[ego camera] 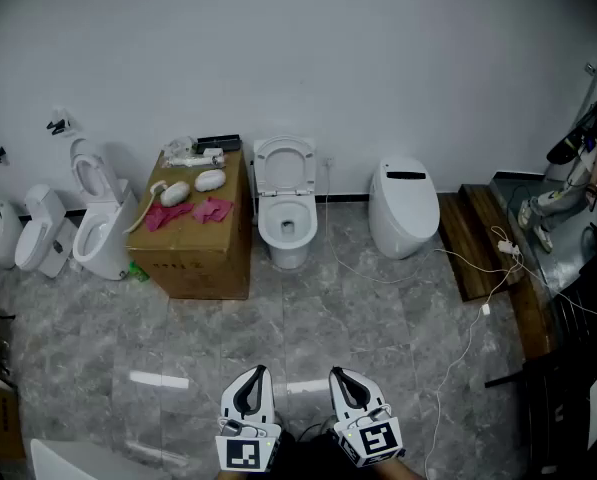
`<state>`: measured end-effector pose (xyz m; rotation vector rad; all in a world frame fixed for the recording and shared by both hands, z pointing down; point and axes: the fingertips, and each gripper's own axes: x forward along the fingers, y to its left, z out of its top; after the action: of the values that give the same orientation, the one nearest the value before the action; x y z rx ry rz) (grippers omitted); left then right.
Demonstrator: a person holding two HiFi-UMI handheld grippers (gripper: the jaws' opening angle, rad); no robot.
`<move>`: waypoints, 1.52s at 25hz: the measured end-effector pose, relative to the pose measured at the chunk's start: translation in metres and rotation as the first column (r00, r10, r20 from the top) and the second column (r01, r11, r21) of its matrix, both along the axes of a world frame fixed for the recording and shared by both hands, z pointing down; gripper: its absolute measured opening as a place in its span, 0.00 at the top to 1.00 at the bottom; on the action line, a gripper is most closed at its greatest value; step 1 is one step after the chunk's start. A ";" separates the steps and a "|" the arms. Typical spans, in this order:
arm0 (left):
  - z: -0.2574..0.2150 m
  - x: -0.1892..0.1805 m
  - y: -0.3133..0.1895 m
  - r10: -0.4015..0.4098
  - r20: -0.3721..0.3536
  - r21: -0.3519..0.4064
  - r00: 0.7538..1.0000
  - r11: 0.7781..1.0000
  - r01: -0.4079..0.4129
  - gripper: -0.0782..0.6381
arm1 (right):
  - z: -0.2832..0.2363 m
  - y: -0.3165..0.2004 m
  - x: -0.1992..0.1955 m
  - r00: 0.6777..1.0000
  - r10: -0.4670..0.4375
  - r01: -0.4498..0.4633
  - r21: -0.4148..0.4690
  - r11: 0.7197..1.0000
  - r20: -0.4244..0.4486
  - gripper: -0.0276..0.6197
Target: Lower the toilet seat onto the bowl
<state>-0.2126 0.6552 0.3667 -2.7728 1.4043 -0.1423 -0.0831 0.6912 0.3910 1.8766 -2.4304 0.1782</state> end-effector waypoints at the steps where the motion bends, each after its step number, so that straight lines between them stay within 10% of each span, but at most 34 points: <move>1: -0.001 0.000 -0.001 0.001 -0.001 -0.001 1.000 1.000 -0.001 0.88 | -0.002 -0.001 -0.001 1.000 0.002 -0.002 0.001 1.000 0.004 0.91; 38: 0.029 -0.111 -0.051 0.031 -0.032 -0.072 0.999 0.997 -0.033 0.88 | 0.001 -0.050 -0.110 0.998 0.069 -0.069 -0.005 0.998 0.006 0.91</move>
<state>-0.3235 0.6039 0.3957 -2.8670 1.3879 -0.1536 -0.1929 0.6415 0.3917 1.9624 -2.3684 0.1945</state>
